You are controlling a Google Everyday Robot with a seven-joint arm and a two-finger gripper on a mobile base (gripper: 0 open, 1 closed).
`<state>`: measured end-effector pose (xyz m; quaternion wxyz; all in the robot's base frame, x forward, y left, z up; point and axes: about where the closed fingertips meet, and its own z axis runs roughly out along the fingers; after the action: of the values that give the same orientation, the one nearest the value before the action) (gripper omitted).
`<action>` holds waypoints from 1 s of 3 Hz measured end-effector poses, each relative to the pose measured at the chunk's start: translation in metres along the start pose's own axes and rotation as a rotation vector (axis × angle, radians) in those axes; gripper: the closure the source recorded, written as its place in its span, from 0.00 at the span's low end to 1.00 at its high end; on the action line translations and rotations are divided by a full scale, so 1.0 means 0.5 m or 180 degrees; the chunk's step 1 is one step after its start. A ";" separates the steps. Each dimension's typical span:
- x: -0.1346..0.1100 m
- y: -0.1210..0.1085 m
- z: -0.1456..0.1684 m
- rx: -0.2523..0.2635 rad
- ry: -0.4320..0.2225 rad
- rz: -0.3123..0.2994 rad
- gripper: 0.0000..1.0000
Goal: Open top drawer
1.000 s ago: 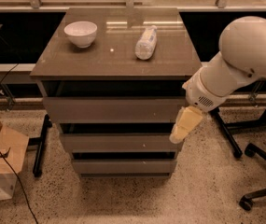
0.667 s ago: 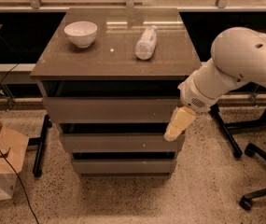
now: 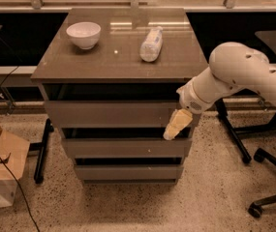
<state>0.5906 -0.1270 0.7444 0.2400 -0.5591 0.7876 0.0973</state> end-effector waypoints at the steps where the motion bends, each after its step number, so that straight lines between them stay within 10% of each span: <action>1: 0.012 -0.056 0.086 -0.0119 0.0022 0.0007 0.00; 3: 0.044 -0.119 0.194 -0.0355 0.0045 0.0113 0.18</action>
Offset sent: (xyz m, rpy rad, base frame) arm 0.0877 0.0034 -0.0883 0.0327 0.0986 0.0273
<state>0.6661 -0.1257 0.6567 0.2011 -0.5582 0.7925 0.1413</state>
